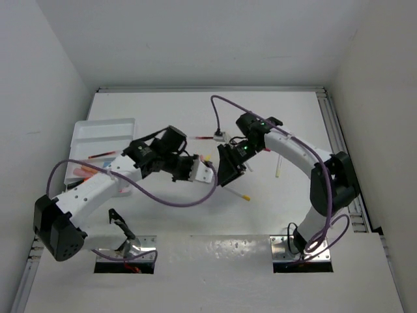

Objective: Sort the stationery into containers
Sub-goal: Pass the stationery from the right arm to the left, then place the stationery into the container

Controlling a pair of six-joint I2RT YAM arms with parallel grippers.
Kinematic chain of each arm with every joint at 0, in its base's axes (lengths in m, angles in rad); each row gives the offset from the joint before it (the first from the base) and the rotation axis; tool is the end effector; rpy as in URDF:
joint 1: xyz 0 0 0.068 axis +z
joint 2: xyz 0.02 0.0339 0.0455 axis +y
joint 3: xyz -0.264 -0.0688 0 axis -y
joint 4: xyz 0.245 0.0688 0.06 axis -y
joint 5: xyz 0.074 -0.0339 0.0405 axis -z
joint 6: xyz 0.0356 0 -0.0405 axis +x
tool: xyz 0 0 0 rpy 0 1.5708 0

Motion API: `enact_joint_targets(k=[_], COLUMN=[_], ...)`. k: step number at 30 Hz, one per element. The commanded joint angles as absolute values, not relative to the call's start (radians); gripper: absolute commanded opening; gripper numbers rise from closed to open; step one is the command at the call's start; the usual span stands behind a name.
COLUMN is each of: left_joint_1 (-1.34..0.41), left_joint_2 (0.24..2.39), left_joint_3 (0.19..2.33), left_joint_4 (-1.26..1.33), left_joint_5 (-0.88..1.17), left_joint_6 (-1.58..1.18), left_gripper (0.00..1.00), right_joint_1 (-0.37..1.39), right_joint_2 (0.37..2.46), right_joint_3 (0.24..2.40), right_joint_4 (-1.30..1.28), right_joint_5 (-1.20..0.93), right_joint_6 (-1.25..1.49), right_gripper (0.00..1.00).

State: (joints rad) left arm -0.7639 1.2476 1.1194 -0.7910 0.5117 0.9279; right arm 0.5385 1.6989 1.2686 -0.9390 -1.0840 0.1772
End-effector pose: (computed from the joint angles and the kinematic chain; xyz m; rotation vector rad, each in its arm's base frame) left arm 0.1689 -0.1859 0.3085 1.9366 1.4322 -0.5591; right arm 0.2582 0.1909 0.2388 0.6039 -2.4523 -1.5111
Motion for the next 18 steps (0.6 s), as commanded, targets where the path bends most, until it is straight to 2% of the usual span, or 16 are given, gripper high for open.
enact_joint_targets(k=[1,5,7,10,18], left_joint_1=[-0.58,-0.254,-0.107,0.056,0.267], left_joint_2=[1.232,1.33,1.45,1.622,1.879], left_joint_3=[1.141,1.239,1.317,1.555,1.689], left_joint_4=[-0.845,-0.967,-1.031,-1.182,-1.149], left_joint_5=[0.515,0.517,0.54,0.552,0.348], left_joint_6=[1.068,1.3,1.421,1.555,1.83], left_gripper=[0.0,0.0,0.0,0.0,0.0], right_joint_1=[0.413,0.309,0.273,0.256,0.247], right_joint_2=[1.698,1.713,1.718,1.71,1.717], right_joint_3=[1.313,1.309,1.293,1.261,1.229], right_joint_4=[-1.011,-1.023,-1.028,-1.038,-1.017], right_joint_5=[-1.091,-1.019,-1.015,-1.011,-0.917], right_joint_6=[0.134,0.084,0.074,0.045,0.02], right_gripper=[0.53,0.53,0.53,0.53,0.53])
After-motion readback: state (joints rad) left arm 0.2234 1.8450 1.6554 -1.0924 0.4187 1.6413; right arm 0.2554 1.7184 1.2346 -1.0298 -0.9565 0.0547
